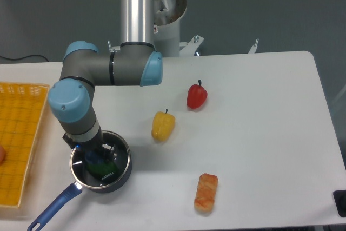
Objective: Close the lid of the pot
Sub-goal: 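Settle the lid on the saucepan and open the gripper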
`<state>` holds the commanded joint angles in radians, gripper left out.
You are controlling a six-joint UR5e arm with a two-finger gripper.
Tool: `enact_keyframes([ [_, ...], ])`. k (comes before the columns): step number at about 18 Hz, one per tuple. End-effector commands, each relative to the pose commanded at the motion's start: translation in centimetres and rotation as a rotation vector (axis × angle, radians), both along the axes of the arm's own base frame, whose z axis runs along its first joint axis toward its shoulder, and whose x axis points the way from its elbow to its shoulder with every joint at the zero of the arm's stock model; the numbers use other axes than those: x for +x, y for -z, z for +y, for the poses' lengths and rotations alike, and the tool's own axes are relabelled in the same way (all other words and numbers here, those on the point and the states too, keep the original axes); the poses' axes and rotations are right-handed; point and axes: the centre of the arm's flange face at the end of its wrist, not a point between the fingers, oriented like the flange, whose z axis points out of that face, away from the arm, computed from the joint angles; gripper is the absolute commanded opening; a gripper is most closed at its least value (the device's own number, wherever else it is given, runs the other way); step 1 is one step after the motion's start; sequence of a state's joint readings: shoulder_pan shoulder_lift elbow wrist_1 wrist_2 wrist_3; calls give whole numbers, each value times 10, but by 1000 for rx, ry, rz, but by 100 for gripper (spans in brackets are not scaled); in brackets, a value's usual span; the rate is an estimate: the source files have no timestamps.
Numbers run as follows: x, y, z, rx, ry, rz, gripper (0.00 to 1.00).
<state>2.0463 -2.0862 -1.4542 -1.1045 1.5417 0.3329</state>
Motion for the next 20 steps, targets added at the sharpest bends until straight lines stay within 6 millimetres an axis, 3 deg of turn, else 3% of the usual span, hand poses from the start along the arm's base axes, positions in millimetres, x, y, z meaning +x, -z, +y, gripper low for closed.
enact_keyframes([
  [3,0,0,0,1,0,-1,61],
  [15,1,5,-1,-10,3,-1,64],
  [18,4,5,0,-10,9,-1,75],
  [20,4,5,0,-13,19,10,91],
])
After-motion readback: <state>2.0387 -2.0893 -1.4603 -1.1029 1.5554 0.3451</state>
